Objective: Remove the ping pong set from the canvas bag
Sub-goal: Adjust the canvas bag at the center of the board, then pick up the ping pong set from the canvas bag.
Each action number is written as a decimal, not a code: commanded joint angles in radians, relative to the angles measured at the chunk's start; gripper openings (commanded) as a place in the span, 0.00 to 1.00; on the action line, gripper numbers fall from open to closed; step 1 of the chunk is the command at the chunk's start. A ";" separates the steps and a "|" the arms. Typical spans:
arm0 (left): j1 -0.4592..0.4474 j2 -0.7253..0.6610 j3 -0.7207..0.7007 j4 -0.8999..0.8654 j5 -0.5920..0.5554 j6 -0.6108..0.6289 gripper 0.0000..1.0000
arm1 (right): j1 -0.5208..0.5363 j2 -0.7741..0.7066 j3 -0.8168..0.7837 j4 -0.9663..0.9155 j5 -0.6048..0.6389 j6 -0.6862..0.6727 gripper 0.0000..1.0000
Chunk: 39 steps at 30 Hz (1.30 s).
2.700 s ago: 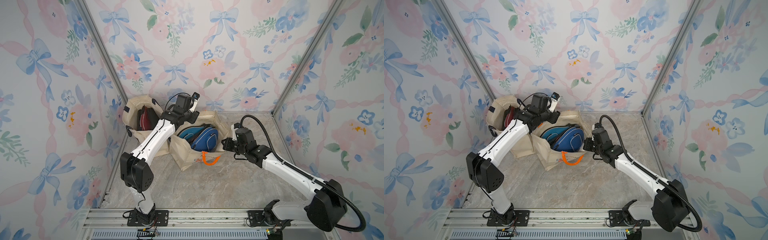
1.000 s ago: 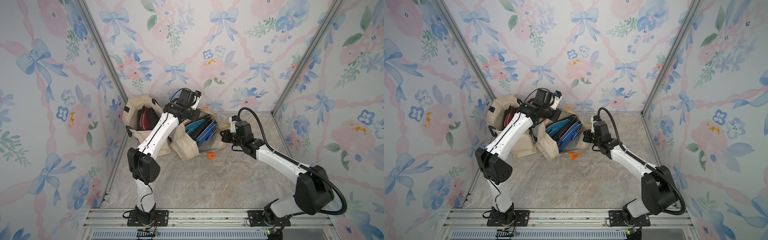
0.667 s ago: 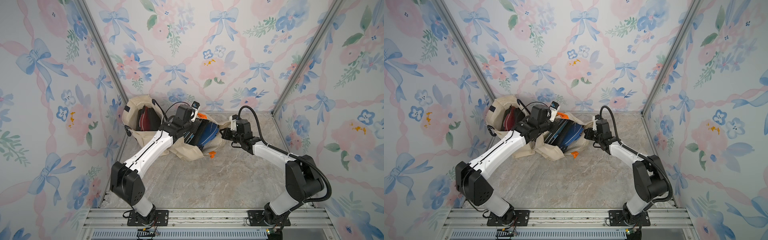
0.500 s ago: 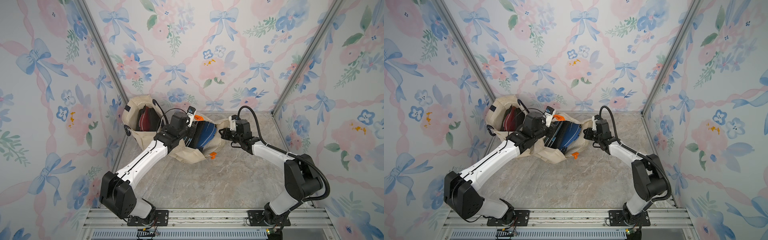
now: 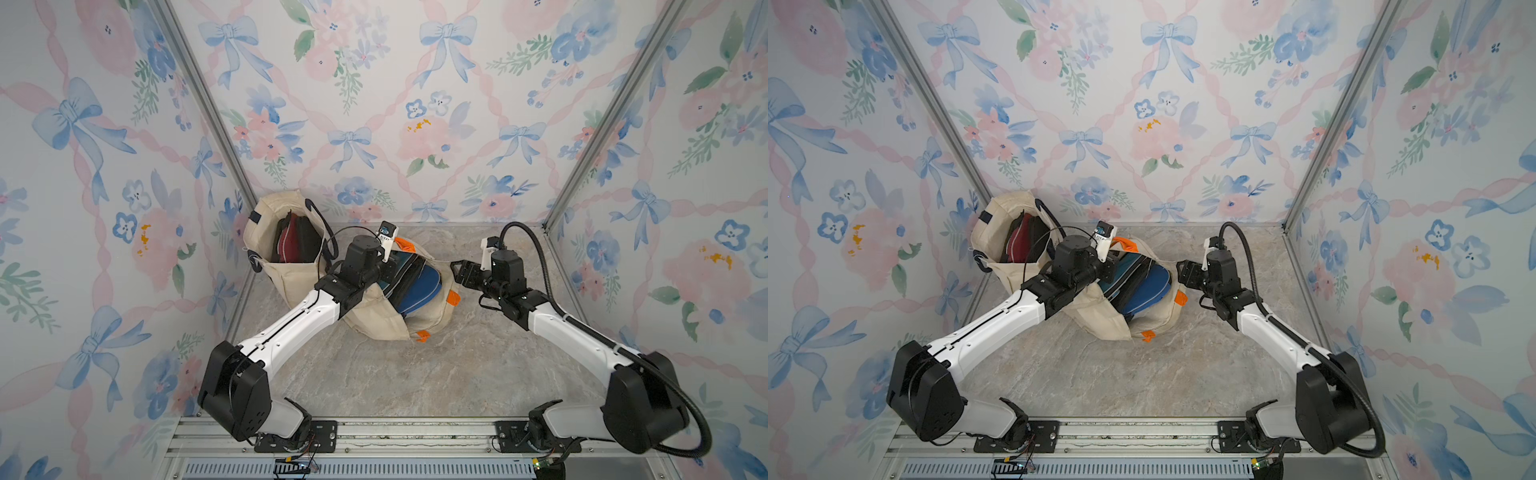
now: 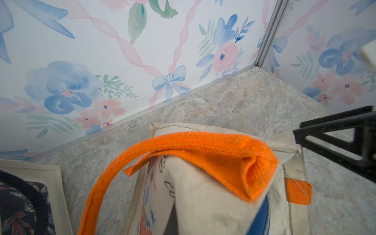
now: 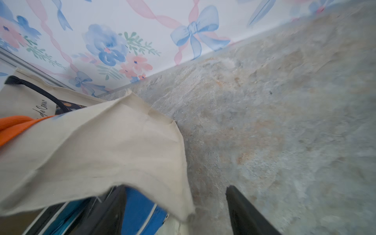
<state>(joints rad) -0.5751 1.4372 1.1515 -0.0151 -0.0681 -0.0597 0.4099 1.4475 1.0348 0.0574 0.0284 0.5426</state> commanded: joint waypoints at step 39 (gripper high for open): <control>-0.044 0.008 -0.004 0.172 0.076 -0.058 0.00 | 0.284 0.192 -0.220 0.302 -0.098 0.684 0.69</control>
<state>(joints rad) -0.6106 1.4532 1.1385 0.0277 -0.0326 -0.0994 0.7074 1.5948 0.8341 0.2981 -0.0494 1.1835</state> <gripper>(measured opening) 0.049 0.690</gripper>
